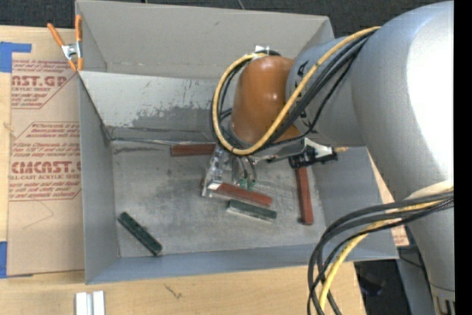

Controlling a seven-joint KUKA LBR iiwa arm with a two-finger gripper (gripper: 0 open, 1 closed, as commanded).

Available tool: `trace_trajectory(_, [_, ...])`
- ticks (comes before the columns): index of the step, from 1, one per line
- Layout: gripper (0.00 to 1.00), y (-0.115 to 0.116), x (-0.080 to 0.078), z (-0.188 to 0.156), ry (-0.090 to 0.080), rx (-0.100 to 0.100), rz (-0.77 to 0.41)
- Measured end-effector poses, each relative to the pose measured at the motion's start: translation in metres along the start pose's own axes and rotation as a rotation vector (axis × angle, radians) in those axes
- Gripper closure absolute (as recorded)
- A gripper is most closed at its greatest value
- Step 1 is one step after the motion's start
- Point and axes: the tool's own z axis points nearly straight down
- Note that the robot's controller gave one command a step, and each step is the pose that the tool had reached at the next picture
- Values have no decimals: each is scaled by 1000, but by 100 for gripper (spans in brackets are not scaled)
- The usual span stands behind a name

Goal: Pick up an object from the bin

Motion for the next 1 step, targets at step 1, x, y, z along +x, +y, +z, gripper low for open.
trace_trajectory(1, [100, 12, -13, -167, 2, 6, 2])
